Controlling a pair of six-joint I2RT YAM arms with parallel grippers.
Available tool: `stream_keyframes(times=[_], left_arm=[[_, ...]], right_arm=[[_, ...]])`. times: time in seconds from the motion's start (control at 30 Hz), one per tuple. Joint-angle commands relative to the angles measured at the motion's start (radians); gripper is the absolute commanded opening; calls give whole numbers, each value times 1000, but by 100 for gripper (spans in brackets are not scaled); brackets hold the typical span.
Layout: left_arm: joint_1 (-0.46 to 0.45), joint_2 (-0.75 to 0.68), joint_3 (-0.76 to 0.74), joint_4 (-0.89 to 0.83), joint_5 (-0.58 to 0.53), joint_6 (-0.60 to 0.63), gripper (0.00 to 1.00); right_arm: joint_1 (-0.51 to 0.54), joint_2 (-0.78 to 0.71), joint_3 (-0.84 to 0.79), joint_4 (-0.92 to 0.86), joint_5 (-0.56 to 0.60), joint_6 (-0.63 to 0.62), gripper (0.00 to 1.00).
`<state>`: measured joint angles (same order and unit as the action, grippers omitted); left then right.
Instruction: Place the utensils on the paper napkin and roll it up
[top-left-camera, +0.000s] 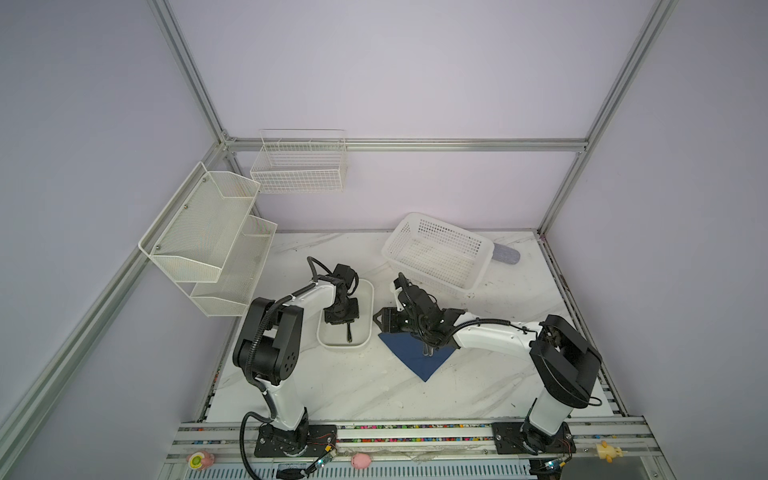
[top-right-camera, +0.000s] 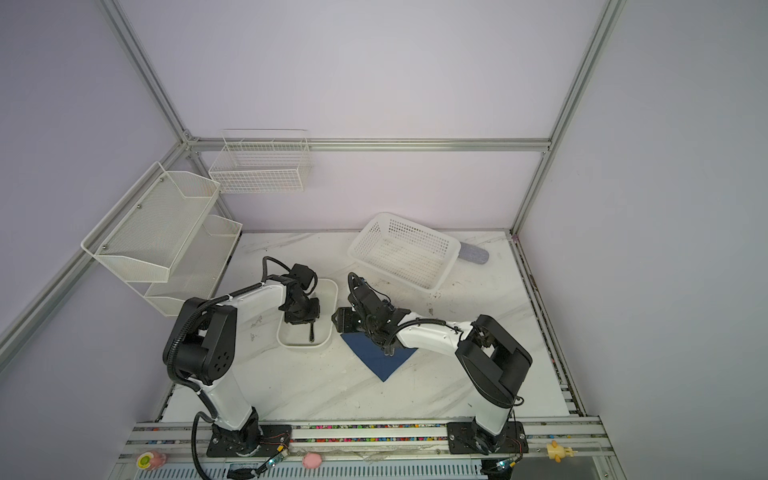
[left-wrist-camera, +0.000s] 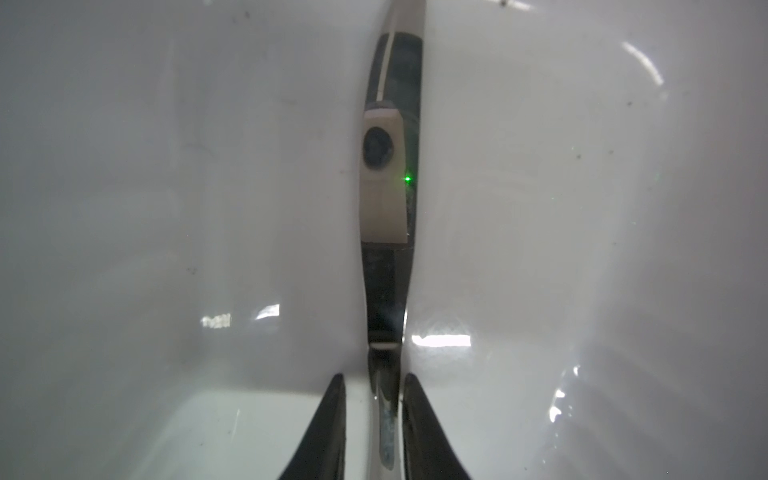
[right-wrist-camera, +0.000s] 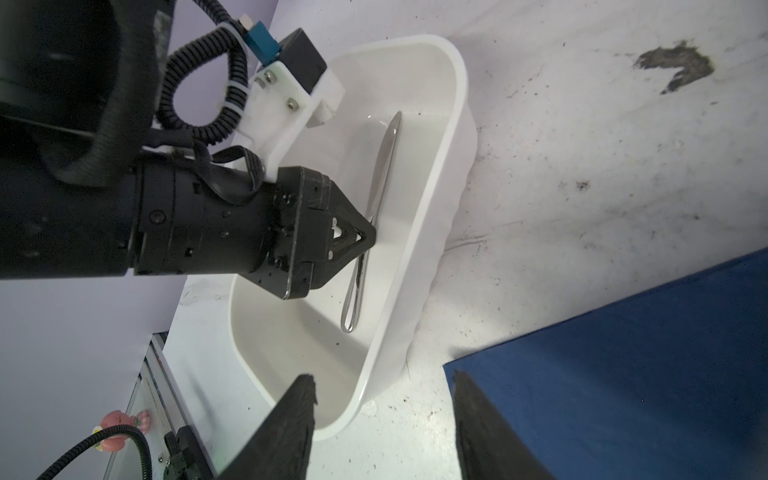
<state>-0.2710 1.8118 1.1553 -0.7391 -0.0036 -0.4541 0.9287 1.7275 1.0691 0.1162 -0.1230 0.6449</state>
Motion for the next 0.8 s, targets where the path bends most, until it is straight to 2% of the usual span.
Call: stream_keyframes(times=[0.0, 0.2, 0.47, 0.77], left_arm=[[-7, 63, 60, -117, 46, 28, 25], [-8, 120, 70, -97, 55, 30, 23], [-8, 162, 75, -82, 59, 29, 11], [-8, 45, 83, -104, 76, 17, 10]], right_arm=[[4, -30, -12, -13, 13, -1, 55], [4, -41, -20, -14, 22, -1, 55], [5, -55, -29, -16, 33, -1, 55], [4, -71, -34, -16, 53, 2, 55]])
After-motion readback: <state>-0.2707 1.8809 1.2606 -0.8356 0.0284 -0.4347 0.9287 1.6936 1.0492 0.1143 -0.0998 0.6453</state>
